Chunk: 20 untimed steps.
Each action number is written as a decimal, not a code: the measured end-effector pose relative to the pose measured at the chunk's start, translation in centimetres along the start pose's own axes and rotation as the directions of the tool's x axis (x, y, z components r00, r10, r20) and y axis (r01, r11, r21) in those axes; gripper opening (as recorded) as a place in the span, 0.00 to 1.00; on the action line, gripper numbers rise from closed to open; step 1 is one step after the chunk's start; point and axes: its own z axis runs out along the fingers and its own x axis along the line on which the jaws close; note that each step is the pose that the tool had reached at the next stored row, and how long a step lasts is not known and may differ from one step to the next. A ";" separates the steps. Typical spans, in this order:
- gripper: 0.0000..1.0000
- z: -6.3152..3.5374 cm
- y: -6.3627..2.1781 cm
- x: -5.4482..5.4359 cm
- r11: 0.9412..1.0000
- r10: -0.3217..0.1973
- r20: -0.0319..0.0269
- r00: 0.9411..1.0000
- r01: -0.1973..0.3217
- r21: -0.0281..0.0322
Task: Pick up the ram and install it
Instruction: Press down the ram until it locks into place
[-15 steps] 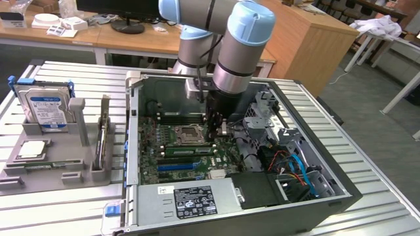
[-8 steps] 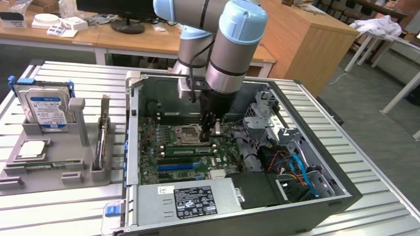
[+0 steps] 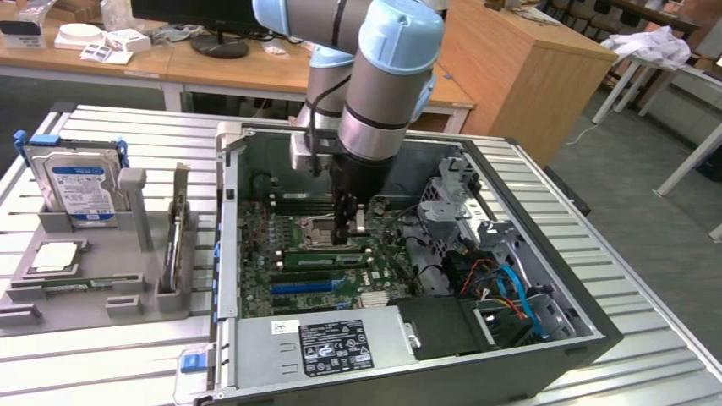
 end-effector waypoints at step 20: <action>0.11 0.05 2.54 0.0 1.000 0.000 0.000 1.000 0.000 0.000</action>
